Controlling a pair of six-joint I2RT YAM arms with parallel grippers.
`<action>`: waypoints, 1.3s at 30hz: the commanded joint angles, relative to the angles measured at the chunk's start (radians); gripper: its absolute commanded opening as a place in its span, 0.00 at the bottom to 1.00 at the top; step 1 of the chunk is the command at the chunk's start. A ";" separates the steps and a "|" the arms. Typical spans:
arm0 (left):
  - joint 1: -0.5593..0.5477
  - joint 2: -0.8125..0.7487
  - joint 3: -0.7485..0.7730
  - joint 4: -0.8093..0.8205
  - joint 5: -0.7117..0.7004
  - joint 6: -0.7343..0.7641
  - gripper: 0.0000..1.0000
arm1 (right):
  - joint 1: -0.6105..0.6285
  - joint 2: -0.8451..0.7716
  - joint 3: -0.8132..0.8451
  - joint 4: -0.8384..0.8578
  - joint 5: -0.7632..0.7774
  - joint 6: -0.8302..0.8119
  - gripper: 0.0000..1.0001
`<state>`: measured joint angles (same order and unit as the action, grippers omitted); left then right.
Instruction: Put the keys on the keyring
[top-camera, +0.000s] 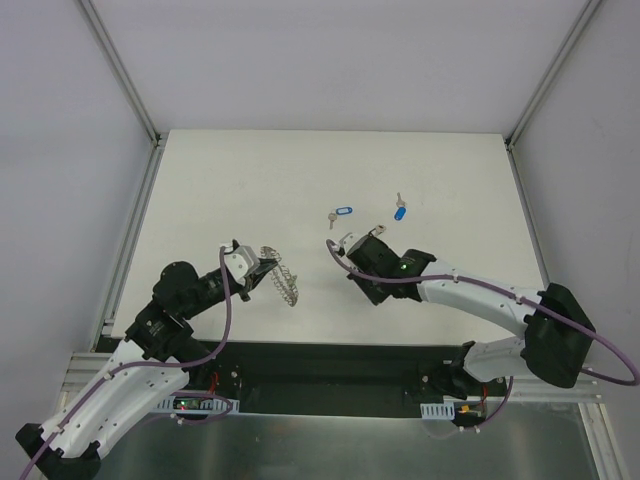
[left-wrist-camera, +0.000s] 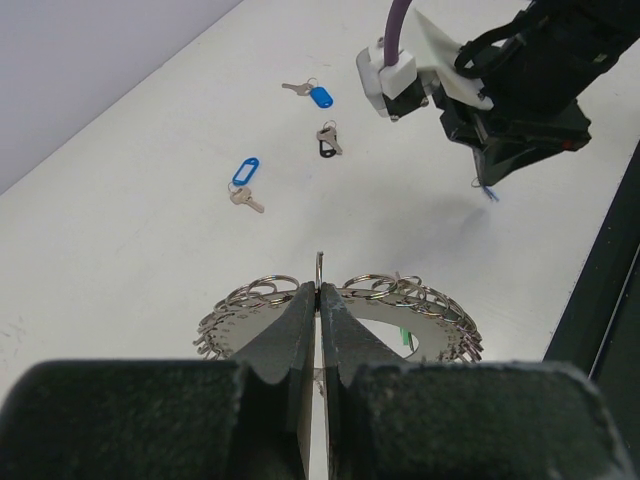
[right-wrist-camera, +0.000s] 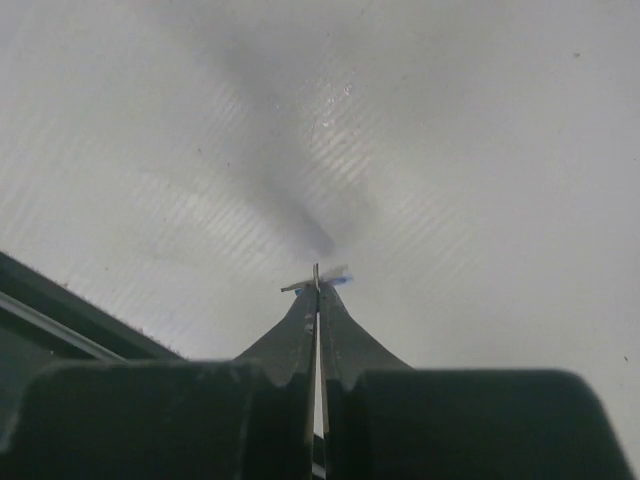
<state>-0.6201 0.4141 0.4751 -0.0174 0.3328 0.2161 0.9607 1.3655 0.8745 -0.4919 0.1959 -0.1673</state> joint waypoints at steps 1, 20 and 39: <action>0.008 -0.020 0.020 0.051 0.020 -0.020 0.00 | 0.003 -0.014 0.099 -0.269 0.031 -0.046 0.01; 0.008 -0.026 0.017 0.051 0.015 -0.020 0.00 | -0.004 0.426 0.409 -0.205 -0.052 -0.245 0.01; 0.008 -0.014 0.016 0.051 0.022 -0.024 0.00 | -0.007 0.459 0.465 -0.163 -0.102 -0.273 0.19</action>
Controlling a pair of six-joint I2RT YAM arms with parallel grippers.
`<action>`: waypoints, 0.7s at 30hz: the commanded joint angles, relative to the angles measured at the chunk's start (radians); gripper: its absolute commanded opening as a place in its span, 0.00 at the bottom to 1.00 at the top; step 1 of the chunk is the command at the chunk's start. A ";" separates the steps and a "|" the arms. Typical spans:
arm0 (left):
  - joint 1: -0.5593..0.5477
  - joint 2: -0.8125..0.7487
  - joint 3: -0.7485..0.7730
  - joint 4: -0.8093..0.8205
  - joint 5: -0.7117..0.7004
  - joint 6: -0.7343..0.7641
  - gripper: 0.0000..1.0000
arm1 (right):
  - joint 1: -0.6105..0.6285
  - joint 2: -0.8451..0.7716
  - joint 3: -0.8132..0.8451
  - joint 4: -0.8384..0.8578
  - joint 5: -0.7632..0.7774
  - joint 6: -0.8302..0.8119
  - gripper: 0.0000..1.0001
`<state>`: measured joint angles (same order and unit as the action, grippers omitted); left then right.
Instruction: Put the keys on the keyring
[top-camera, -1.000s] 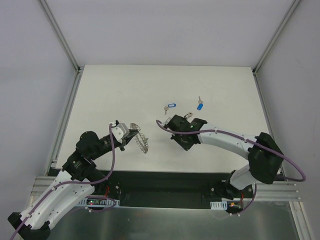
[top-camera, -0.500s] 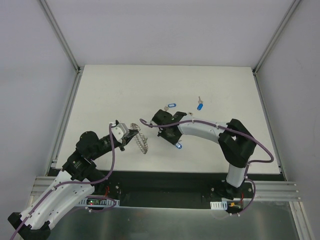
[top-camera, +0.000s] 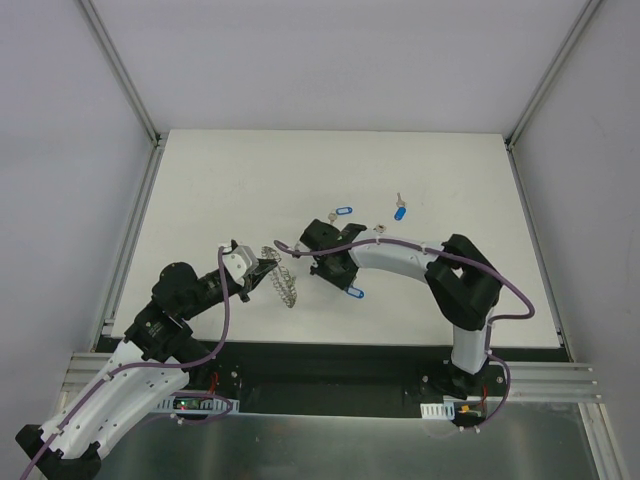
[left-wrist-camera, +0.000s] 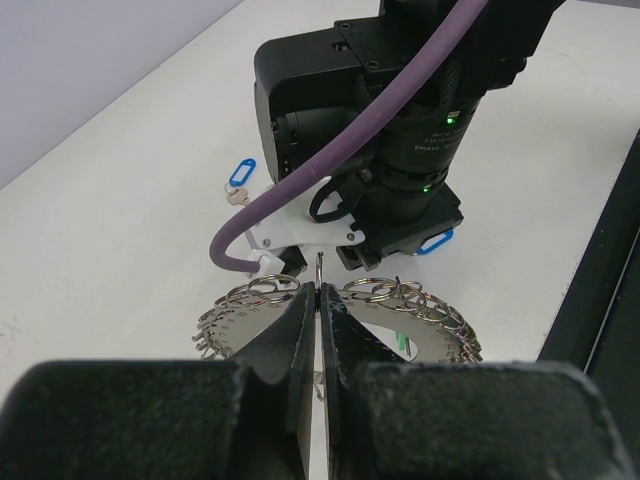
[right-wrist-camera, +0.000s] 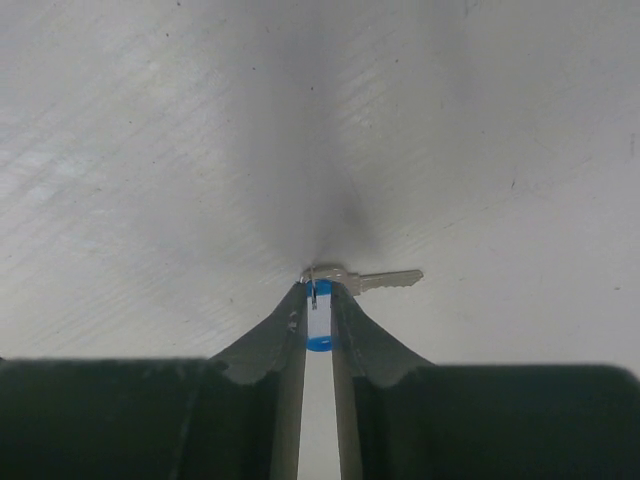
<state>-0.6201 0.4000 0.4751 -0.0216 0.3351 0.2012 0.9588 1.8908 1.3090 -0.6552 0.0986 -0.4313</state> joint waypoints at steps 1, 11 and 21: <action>0.008 0.000 0.016 0.055 0.019 -0.011 0.00 | -0.003 -0.081 0.023 0.005 -0.005 -0.006 0.21; 0.008 -0.007 0.017 0.055 0.018 -0.009 0.00 | -0.046 -0.326 -0.272 0.339 -0.088 0.016 0.22; 0.008 -0.006 0.016 0.055 0.018 -0.009 0.00 | -0.065 -0.372 -0.451 0.551 -0.140 0.040 0.22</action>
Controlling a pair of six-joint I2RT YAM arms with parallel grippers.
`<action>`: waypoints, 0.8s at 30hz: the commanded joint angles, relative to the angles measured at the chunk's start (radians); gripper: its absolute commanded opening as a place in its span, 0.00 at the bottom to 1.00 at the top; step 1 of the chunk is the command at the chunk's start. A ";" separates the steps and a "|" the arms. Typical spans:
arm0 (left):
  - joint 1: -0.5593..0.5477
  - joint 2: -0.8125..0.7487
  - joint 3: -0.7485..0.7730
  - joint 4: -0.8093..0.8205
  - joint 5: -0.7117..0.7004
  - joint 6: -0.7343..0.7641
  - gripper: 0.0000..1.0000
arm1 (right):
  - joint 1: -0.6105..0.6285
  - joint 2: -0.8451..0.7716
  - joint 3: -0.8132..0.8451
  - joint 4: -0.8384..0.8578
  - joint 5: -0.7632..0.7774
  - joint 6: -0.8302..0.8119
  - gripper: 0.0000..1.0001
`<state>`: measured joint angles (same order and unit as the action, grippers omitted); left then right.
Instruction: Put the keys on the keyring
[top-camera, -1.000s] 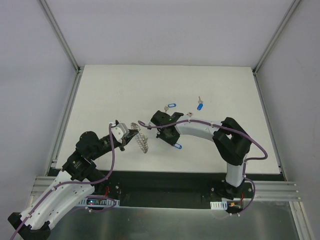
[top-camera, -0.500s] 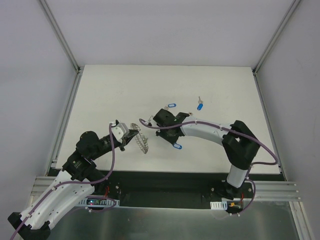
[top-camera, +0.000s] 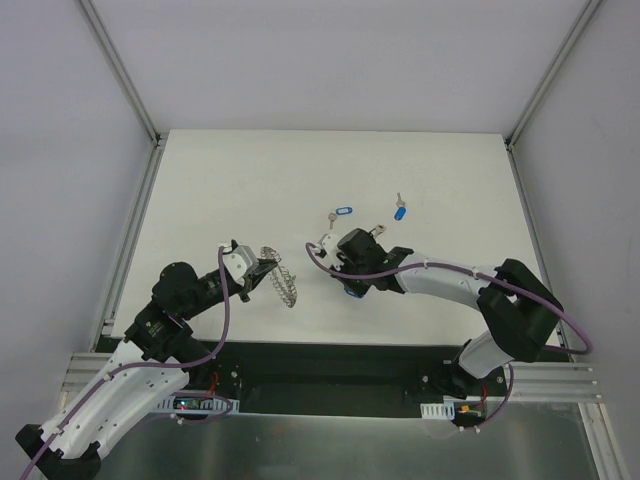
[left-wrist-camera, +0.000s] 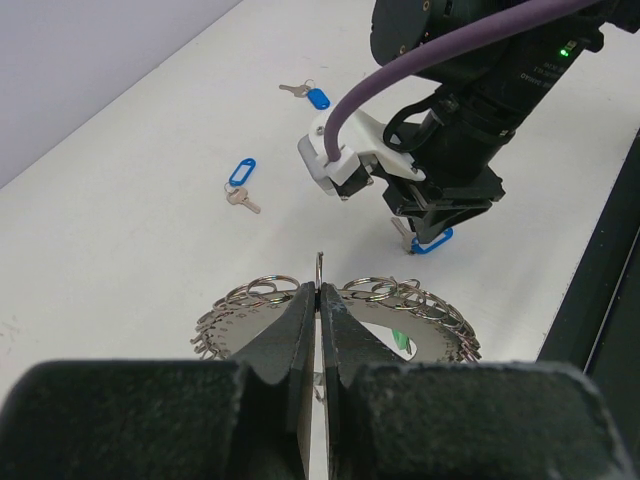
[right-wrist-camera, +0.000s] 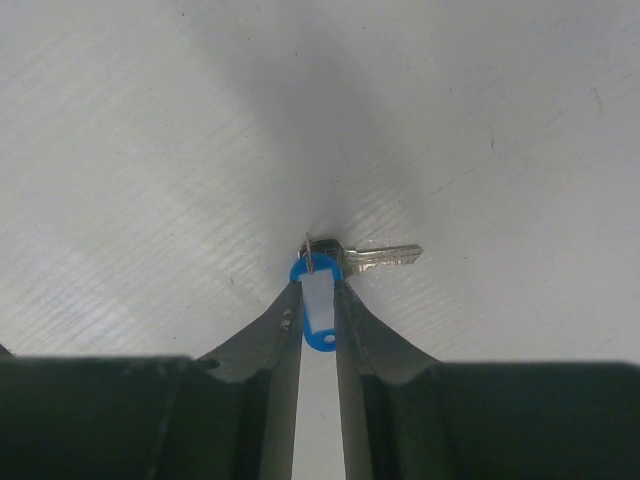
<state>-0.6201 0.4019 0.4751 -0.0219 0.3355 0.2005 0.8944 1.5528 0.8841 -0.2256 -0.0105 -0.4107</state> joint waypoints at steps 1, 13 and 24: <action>0.008 -0.006 0.016 0.056 0.017 -0.007 0.00 | 0.000 -0.033 -0.033 0.127 -0.031 0.021 0.22; 0.008 -0.006 0.016 0.056 0.014 -0.009 0.00 | -0.003 0.003 -0.043 0.161 -0.028 0.029 0.21; 0.008 -0.006 0.014 0.056 0.014 -0.009 0.00 | -0.003 0.009 -0.057 0.132 -0.045 0.046 0.20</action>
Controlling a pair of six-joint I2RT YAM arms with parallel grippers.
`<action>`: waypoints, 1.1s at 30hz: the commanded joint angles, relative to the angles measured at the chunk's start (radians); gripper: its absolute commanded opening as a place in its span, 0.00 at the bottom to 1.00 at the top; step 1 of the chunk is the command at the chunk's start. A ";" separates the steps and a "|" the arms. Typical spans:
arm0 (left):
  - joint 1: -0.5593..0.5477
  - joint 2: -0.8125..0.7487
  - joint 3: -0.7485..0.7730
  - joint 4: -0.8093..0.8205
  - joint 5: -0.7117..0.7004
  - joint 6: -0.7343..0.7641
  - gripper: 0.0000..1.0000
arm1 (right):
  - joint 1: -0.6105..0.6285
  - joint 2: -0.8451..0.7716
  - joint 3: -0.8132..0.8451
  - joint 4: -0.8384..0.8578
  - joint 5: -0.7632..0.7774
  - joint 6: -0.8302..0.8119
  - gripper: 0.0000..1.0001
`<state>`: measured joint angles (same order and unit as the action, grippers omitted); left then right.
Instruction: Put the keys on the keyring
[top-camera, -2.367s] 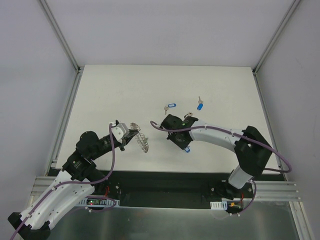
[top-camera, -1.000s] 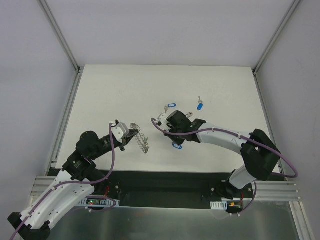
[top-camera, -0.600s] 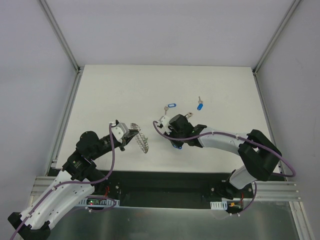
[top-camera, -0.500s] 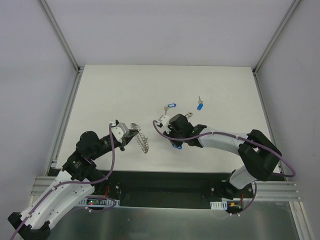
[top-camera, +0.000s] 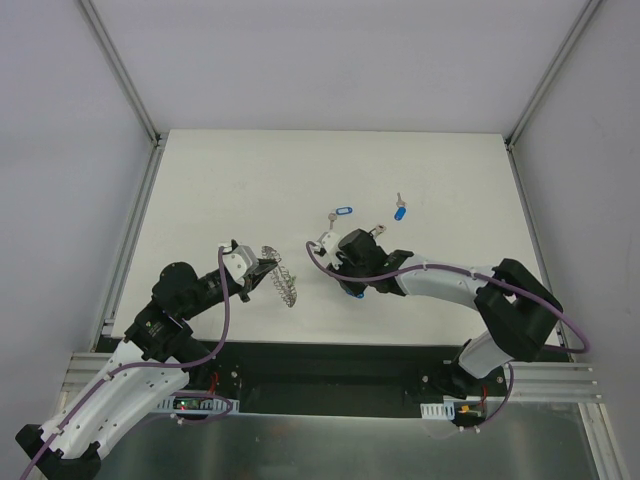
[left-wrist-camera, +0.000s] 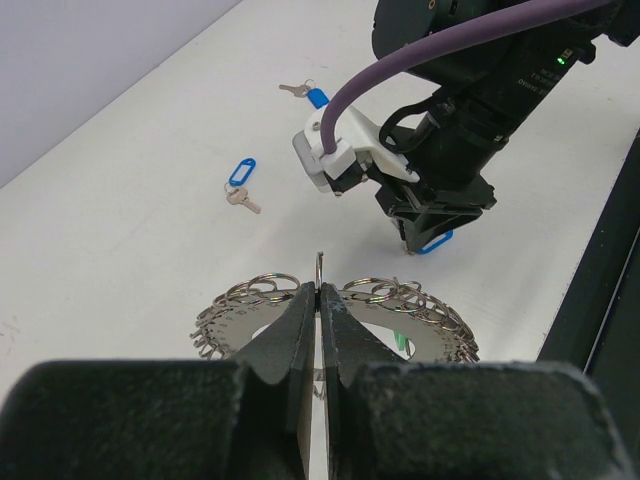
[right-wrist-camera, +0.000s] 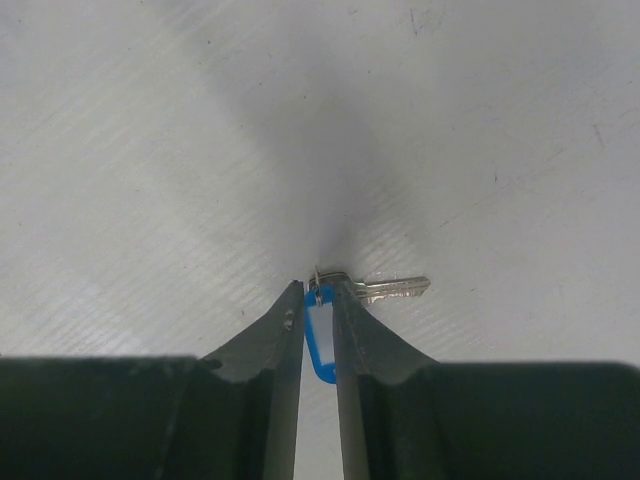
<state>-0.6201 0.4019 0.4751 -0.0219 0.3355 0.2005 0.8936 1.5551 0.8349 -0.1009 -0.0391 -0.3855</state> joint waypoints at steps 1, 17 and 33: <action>0.008 -0.005 0.014 0.056 0.016 -0.009 0.00 | -0.002 0.007 -0.008 0.006 -0.016 0.022 0.20; 0.008 -0.003 0.014 0.056 0.017 -0.009 0.00 | -0.008 0.039 -0.010 0.012 -0.004 0.022 0.12; 0.008 -0.008 0.013 0.056 0.059 0.028 0.00 | -0.010 -0.148 -0.022 -0.020 -0.011 -0.001 0.01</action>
<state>-0.6201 0.4046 0.4751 -0.0219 0.3439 0.2020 0.8852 1.5452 0.8001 -0.0990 -0.0387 -0.3756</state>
